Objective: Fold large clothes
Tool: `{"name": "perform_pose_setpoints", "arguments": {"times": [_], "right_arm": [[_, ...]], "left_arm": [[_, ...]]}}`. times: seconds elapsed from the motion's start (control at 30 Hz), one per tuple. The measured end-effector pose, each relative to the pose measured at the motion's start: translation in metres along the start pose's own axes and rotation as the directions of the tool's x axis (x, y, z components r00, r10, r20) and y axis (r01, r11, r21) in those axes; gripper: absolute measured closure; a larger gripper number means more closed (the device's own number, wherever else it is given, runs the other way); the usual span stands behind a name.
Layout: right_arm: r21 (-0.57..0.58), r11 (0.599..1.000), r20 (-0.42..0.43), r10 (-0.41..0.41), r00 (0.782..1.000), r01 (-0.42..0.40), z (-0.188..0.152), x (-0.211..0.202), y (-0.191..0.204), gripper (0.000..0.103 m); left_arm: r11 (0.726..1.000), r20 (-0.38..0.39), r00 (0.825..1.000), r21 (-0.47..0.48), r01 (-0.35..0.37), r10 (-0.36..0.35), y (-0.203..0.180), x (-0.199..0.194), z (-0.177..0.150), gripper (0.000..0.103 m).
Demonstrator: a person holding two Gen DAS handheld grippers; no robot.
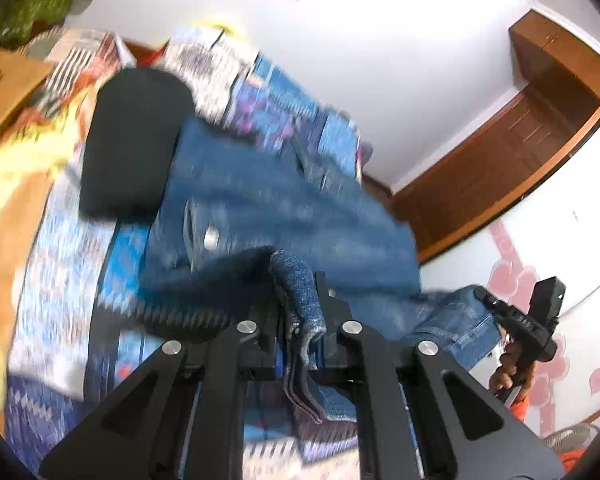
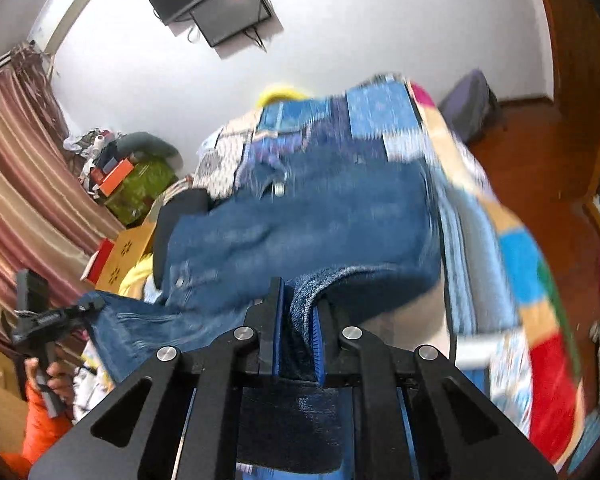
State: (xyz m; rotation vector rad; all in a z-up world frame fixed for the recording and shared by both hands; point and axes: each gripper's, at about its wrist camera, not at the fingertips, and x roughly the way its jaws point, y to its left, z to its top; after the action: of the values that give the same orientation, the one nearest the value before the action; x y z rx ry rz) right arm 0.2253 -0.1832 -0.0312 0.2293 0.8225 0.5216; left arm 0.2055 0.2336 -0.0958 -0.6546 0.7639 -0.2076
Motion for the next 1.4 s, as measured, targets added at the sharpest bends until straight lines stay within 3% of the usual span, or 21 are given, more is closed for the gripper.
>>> {"name": "perform_pose_setpoints", "arguments": {"times": [0.13,0.3,0.4,0.53,0.63,0.7,0.77,0.9,1.03,1.13,1.2,1.3,1.4], "right_arm": [[-0.001,0.999,0.037,-0.038,0.999,0.038,0.036,0.018,-0.007,0.093],[0.07,0.994,0.052,-0.086,0.995,0.082,0.069,0.052,-0.042,0.093],[0.106,0.989,0.012,-0.108,0.994,0.106,0.072,0.087,-0.063,0.096],[0.176,0.975,-0.086,-0.122,0.989,0.136,0.066,0.138,-0.094,0.096],[0.211,0.969,-0.129,-0.105,0.986,0.13,0.058,0.157,-0.109,0.096],[0.215,0.97,-0.125,-0.09,0.988,0.116,0.06,0.158,-0.111,0.096],[0.185,0.976,-0.124,-0.094,0.988,0.116,0.06,0.153,-0.107,0.096],[0.04,0.981,-0.138,-0.185,0.973,0.192,0.062,0.142,-0.083,0.091],[-0.065,0.951,-0.107,-0.307,0.946,0.302,0.061,0.12,-0.061,0.058],[-0.09,0.956,-0.081,-0.285,0.955,0.278,0.059,0.103,-0.049,0.053],[-0.116,0.958,-0.066,-0.271,0.96,0.262,0.058,0.092,-0.038,0.053],[-0.16,0.958,-0.064,-0.25,0.966,0.238,0.052,0.079,-0.019,0.053],[-0.195,0.957,-0.078,-0.231,0.97,0.212,0.043,0.072,-0.004,0.053]], "left_arm": [[1.0,0.057,0.998,-0.012,0.007,-0.007,-0.004,0.018,0.044,0.093],[0.998,0.103,0.993,-0.018,-0.058,0.059,0.004,0.055,0.085,0.093],[0.991,0.081,0.988,-0.027,-0.133,0.135,0.023,0.093,0.1,0.093],[0.976,-0.007,0.977,-0.037,-0.214,0.214,0.052,0.153,0.104,0.093],[0.963,-0.048,0.963,-0.026,-0.268,0.266,0.068,0.181,0.1,0.092],[0.963,-0.062,0.962,-0.041,-0.268,0.265,0.079,0.19,0.096,0.09],[0.964,-0.064,0.964,-0.05,-0.261,0.258,0.083,0.19,0.093,0.089],[0.958,-0.061,0.957,-0.01,-0.286,0.285,0.07,0.181,0.09,0.087],[0.952,-0.05,0.951,0.054,-0.302,0.305,0.048,0.17,0.089,0.075],[0.945,-0.029,0.951,0.121,-0.304,0.309,0.027,0.156,0.085,0.068],[0.927,0.004,0.943,0.183,-0.329,0.334,0.008,0.144,0.079,0.059],[0.903,0.052,0.938,0.257,-0.344,0.343,-0.014,0.128,0.07,0.055],[0.896,0.069,0.944,0.3,-0.327,0.322,-0.03,0.113,0.061,0.048]]}}
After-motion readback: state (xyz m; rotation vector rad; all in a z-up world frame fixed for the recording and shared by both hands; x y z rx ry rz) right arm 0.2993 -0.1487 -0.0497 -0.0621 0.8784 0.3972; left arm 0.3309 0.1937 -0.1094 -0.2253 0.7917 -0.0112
